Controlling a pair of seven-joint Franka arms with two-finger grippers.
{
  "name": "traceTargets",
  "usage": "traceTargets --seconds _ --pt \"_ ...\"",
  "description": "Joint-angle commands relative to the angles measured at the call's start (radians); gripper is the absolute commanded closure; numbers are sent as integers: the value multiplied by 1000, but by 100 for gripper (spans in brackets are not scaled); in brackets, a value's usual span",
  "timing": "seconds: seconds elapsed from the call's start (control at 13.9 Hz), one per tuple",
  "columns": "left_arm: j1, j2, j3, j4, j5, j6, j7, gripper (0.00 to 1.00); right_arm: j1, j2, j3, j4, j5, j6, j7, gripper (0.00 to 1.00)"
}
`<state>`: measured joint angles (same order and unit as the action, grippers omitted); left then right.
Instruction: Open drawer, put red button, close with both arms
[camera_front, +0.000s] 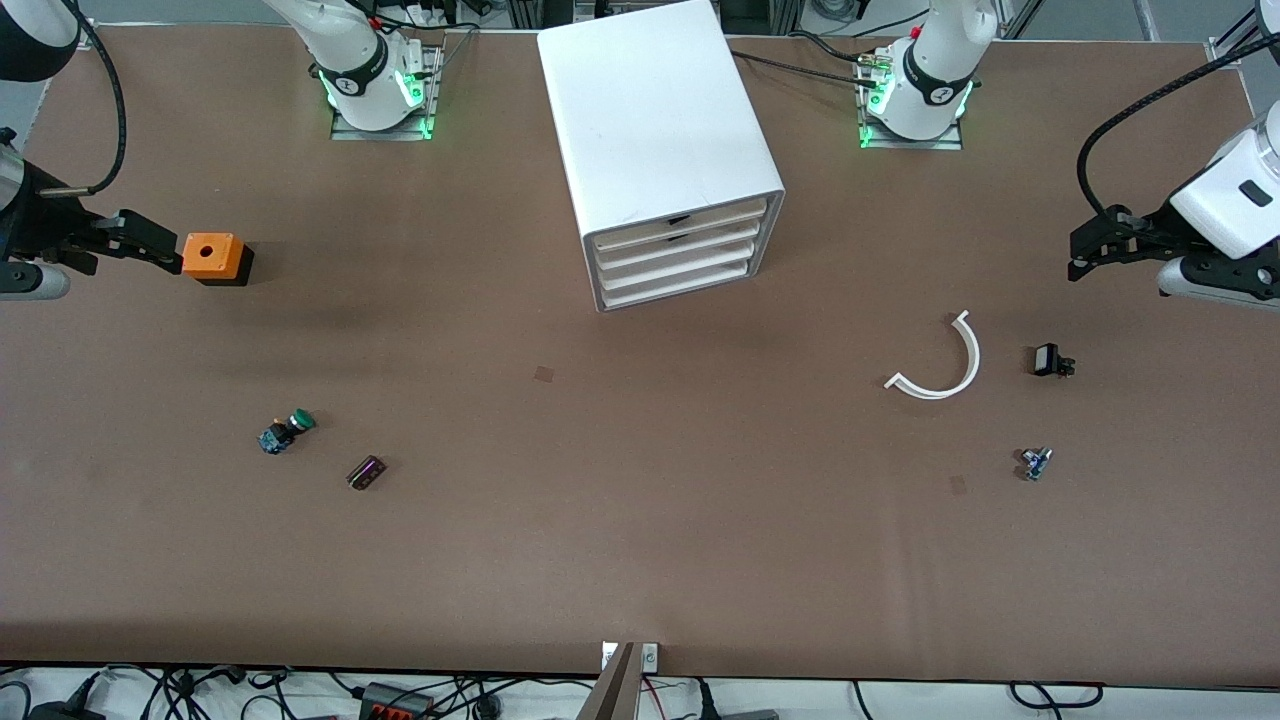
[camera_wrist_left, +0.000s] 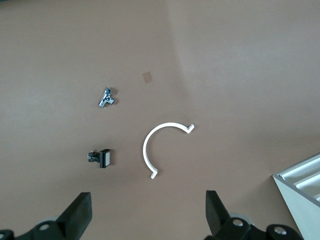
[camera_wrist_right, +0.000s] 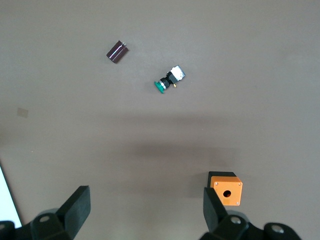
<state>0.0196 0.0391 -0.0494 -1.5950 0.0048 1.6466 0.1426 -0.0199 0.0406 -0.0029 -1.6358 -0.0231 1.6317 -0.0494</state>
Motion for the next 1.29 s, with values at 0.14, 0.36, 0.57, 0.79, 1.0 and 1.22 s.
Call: traceTargets --seconds 0.14,0.36,0.57,0.79,1.0,1.22 --pt "3 -16 3 -5 -6 -1 20 0 3 -19 1 -10 -20 7 8 0" --pt "2 -16 2 0 -6 -1 12 0 0 -44 -2 -19 -20 0 6 0" --pt "-4 -16 -6 3 -6 -14 8 0 1 -91 -3 -76 -29 2 0 0" --pt "-3 -16 -4 3 -6 -14 8 0 5 -128 3 -125 -54 0 8 0" --pt "0 -16 -4 3 -3 -13 8 0 2 -110 -2 -121 -35 26 10 0" --pt "2 -16 5 3 -3 -13 12 0 -3 -107 -5 -122 0 45 8 0"
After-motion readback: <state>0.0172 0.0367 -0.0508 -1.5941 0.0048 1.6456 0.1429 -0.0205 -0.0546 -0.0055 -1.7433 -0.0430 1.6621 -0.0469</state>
